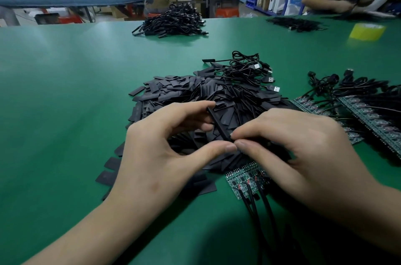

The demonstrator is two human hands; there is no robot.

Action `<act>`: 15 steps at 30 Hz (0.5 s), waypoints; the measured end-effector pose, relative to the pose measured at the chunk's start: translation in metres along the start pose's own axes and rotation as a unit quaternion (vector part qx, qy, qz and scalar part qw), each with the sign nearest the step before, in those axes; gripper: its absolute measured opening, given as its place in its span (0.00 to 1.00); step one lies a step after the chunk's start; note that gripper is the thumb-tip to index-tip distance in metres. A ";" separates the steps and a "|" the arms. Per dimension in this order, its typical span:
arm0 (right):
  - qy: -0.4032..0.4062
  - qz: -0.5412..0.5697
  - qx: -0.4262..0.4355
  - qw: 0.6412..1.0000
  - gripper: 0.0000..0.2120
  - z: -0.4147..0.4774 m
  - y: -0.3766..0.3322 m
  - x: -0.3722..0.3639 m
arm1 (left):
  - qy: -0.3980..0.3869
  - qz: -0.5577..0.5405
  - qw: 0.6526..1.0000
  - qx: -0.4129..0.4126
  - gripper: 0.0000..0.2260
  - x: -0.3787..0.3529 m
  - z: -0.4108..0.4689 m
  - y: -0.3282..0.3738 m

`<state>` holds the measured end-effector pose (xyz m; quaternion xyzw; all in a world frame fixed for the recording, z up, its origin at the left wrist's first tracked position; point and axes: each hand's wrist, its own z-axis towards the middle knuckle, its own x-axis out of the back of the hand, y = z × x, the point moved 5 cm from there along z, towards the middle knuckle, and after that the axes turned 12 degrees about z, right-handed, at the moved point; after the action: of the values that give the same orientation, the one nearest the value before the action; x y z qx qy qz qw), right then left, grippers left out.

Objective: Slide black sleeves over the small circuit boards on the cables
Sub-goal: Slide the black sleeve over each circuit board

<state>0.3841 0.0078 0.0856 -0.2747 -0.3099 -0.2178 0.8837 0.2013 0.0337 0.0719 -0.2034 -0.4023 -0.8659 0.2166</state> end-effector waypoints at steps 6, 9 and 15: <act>0.026 0.106 -0.068 0.992 0.04 0.001 0.003 0.004 | 0.007 0.008 1.000 -0.019 0.22 0.002 0.000 0.004; 0.028 0.104 -0.075 0.991 0.04 0.002 0.004 0.004 | 0.009 0.028 0.999 -0.036 0.21 0.004 0.000 0.007; 0.022 0.094 -0.077 0.992 0.04 0.003 0.003 0.004 | 0.011 0.027 0.999 -0.034 0.21 0.005 0.000 0.006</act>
<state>0.3874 0.0114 0.0892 -0.3650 -0.2453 -0.1636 0.8831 0.2007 0.0288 0.0778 -0.2121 -0.3647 -0.8750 0.2373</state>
